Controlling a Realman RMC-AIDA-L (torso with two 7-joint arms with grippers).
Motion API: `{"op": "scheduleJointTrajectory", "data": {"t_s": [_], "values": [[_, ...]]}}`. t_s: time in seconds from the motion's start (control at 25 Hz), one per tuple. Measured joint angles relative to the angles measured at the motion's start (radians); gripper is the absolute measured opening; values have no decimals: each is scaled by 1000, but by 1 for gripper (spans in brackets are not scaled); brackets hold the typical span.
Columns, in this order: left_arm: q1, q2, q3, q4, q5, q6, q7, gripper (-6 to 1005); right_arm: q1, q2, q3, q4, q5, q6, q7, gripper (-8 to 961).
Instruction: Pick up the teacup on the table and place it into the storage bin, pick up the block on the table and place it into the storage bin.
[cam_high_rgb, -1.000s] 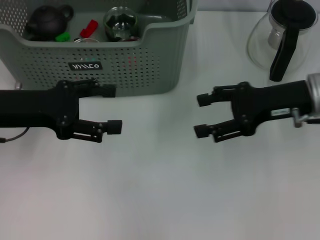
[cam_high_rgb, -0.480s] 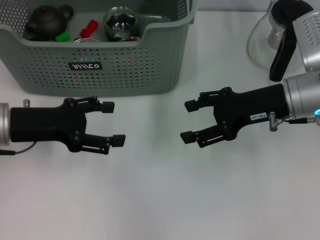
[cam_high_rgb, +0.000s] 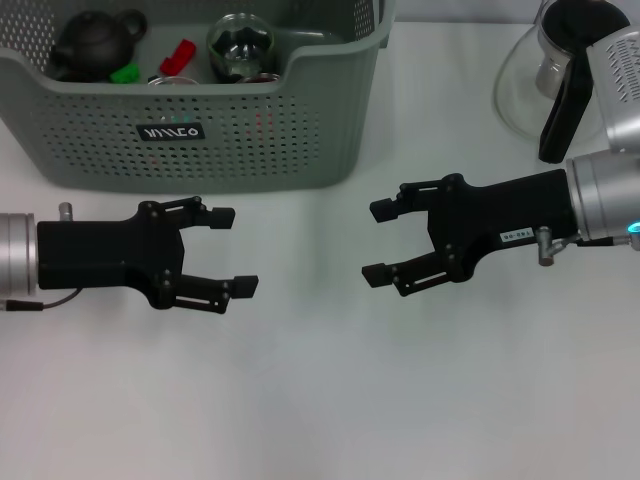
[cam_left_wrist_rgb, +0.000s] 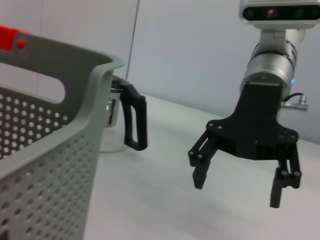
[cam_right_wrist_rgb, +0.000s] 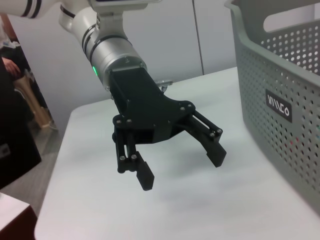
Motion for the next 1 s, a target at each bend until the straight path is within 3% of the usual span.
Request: {"op": "scheduleJointTrajectory", "data": {"t_s": [0.32,1.0], "values": [[-15,4,1,-1,0,-24,-13,940,7,28,-3,-1,2,57,-66,896],[-24,16,0,0,0,-32,-97,932,10,25,-26,-8,2,64,-78,895]]}}
